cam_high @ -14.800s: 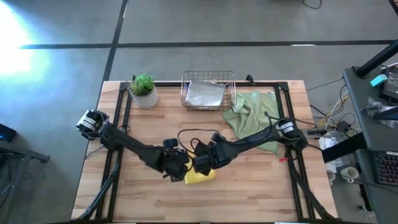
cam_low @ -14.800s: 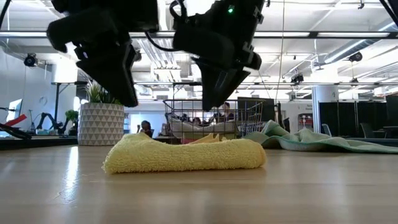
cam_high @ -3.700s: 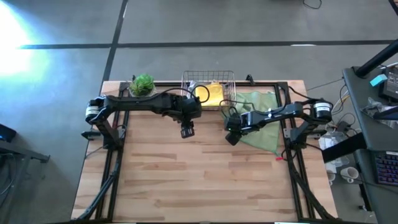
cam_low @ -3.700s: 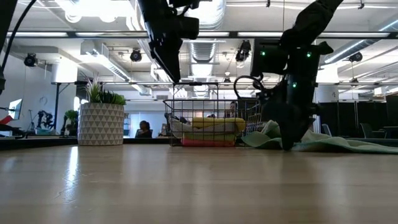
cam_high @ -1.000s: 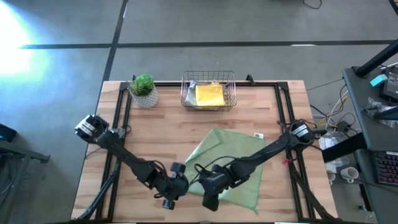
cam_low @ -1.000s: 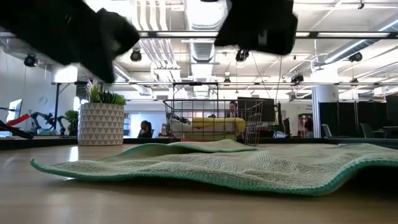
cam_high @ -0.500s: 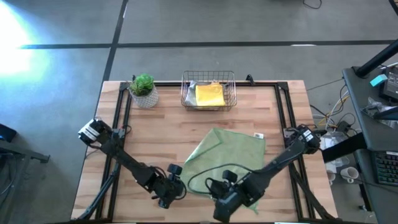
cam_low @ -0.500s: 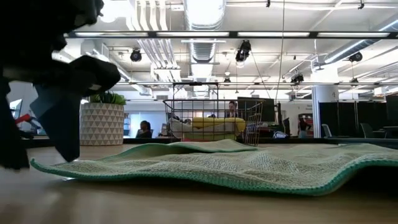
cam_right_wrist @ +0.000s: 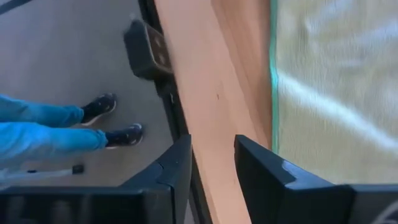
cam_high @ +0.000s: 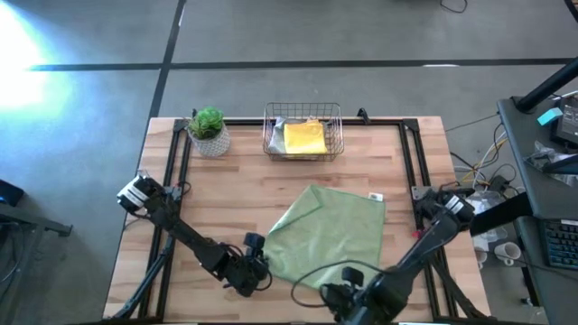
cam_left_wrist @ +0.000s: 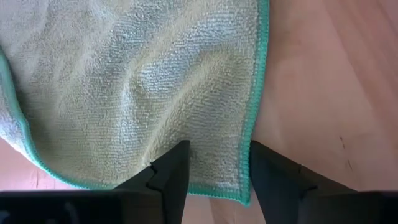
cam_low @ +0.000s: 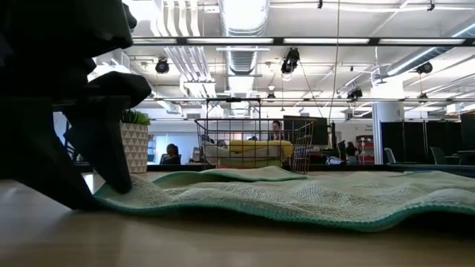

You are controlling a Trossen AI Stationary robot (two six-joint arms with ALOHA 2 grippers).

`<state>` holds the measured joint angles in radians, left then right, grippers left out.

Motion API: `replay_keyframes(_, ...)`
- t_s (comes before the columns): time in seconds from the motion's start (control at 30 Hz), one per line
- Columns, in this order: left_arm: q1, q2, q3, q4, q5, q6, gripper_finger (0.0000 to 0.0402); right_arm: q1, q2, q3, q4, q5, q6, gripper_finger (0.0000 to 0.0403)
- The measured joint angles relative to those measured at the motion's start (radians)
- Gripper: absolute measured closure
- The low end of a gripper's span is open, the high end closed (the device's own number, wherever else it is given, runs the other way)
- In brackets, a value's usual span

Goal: Fold microfiber towels
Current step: Fold the green towel

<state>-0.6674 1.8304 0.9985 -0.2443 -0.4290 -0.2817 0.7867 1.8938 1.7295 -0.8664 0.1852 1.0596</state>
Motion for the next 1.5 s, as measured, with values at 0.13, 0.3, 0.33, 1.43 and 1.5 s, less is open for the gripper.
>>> replay_keyframes(0.13, 0.000, 0.000, 0.000, 0.000, 0.000, -0.004, 0.0262, 0.055, 0.000, -0.045, -0.001, 0.030, 0.108, 0.0299)
replay_keyframes(0.3, 0.000, 0.000, 0.000, 0.001, 0.002, -0.052, 0.0324, 0.127, 0.001, -0.123, -0.001, 0.032, 0.288, 0.0306)
replay_keyframes(0.33, 0.000, 0.000, 0.000, 0.001, 0.003, -0.053, 0.0340, 0.139, 0.001, -0.137, -0.002, 0.032, 0.319, 0.0307)
replay_keyframes(1.43, 0.007, 0.000, 0.018, 0.000, 0.058, -0.132, 0.0401, 0.190, 0.013, -0.458, 0.152, 0.035, 0.367, 0.0271)
replay_keyframes(1.5, 0.007, -0.001, 0.018, 0.000, 0.058, -0.133, 0.0401, 0.177, 0.022, -0.475, 0.152, 0.026, 0.390, 0.0271)
